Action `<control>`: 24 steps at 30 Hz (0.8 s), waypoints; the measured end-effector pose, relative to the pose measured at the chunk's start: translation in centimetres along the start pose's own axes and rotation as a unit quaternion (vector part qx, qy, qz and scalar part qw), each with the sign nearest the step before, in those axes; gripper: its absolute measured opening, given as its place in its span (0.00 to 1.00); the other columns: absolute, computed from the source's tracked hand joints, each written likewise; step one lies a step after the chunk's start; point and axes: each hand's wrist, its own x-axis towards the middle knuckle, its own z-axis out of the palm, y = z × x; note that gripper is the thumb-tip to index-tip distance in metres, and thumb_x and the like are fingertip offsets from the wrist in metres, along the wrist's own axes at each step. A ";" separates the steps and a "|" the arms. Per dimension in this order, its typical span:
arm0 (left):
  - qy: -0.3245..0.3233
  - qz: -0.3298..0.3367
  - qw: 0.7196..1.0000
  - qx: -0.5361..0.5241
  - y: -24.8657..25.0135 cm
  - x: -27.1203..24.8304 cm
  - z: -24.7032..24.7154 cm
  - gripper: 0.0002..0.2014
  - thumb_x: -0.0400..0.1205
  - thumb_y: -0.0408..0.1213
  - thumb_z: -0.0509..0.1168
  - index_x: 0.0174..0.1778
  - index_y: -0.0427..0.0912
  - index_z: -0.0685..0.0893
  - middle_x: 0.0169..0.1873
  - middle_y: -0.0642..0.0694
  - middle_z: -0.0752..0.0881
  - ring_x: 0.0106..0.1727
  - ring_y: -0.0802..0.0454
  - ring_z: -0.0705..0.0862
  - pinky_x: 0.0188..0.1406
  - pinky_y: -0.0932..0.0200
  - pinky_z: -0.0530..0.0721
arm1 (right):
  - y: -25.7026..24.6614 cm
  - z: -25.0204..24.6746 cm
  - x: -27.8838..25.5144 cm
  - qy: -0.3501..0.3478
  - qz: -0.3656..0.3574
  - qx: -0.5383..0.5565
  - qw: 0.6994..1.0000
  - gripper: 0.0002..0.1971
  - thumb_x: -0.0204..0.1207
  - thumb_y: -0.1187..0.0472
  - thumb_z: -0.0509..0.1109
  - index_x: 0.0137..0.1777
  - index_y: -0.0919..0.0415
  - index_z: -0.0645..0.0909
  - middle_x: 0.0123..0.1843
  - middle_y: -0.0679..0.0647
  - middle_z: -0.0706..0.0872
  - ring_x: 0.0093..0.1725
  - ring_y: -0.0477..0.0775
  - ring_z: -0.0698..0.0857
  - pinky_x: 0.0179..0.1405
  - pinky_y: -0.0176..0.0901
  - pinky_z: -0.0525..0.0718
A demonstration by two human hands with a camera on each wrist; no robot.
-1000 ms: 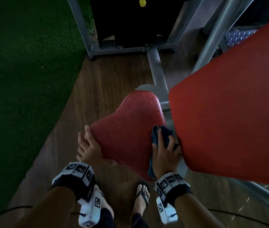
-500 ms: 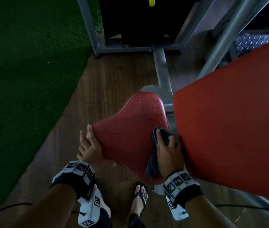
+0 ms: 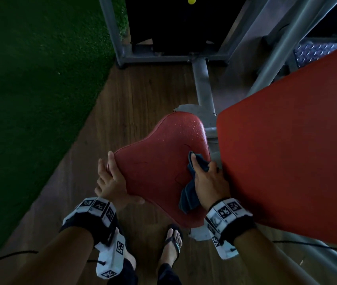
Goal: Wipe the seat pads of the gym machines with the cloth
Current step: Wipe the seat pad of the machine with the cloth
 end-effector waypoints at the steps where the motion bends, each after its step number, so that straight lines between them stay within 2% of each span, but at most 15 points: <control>1: -0.009 0.004 1.000 -0.005 0.1 -0.1 -0.1 0.86 0.41 0.57 0.87 0.79 0.59 0.23 0.83 0.39 0.36 0.80 0.29 0.58 0.72 0.28 0.63 | -0.1 -0.3 0.4 -0.002 0.001 0.001 1.000 0.31 0.85 0.55 0.55 0.83 0.37 0.45 0.67 0.62 0.69 0.58 0.64 0.78 0.54 0.55 0.81; 4: -0.035 0.003 0.999 -0.033 0.1 0.1 -0.4 0.85 0.44 0.51 0.88 0.76 0.62 0.21 0.82 0.40 0.32 0.81 0.28 0.53 0.75 0.27 0.59 | -0.3 -1.1 2.1 -0.007 0.003 0.016 1.000 0.30 0.86 0.55 0.55 0.83 0.37 0.47 0.70 0.63 0.68 0.60 0.65 0.78 0.55 0.57 0.81; 6: -0.029 0.006 0.999 -0.032 0.1 0.1 -0.4 0.85 0.44 0.51 0.88 0.76 0.61 0.21 0.82 0.40 0.32 0.81 0.28 0.52 0.75 0.27 0.59 | -0.3 -1.5 2.7 -0.014 0.003 0.021 1.000 0.30 0.86 0.55 0.55 0.83 0.36 0.48 0.72 0.63 0.67 0.62 0.66 0.78 0.56 0.57 0.81; 10: -0.035 0.010 0.999 -0.038 0.1 0.1 -0.4 0.85 0.45 0.51 0.88 0.76 0.61 0.21 0.82 0.40 0.31 0.81 0.28 0.53 0.75 0.27 0.58 | -0.4 -1.3 1.1 -0.009 -0.026 0.003 1.000 0.29 0.86 0.54 0.54 0.84 0.38 0.48 0.66 0.62 0.70 0.60 0.63 0.77 0.57 0.54 0.80; 15: 0.016 0.012 1.000 -0.013 0.0 -0.2 0.1 0.88 0.36 0.62 0.85 0.77 0.62 0.22 0.83 0.38 0.39 0.78 0.28 0.63 0.70 0.25 0.67 | -0.5 -1.6 1.7 -0.021 -0.038 0.004 0.999 0.29 0.86 0.54 0.54 0.84 0.38 0.49 0.65 0.62 0.71 0.58 0.63 0.78 0.54 0.54 0.79; 19: -0.012 0.012 0.999 -0.034 0.1 -0.1 -0.2 0.87 0.40 0.58 0.87 0.76 0.63 0.20 0.82 0.39 0.34 0.80 0.28 0.58 0.73 0.25 0.62 | -0.7 -2.3 4.1 -0.022 -0.041 0.017 0.999 0.27 0.86 0.55 0.53 0.83 0.36 0.52 0.64 0.63 0.72 0.58 0.66 0.79 0.51 0.55 0.79; 24: -0.016 0.011 0.999 -0.035 0.1 -0.3 -0.4 0.86 0.42 0.55 0.88 0.76 0.63 0.21 0.82 0.39 0.34 0.81 0.28 0.56 0.73 0.25 0.61 | -0.7 -1.4 2.5 -0.024 -0.066 0.012 0.997 0.29 0.86 0.55 0.54 0.83 0.36 0.51 0.61 0.60 0.72 0.57 0.64 0.77 0.49 0.53 0.81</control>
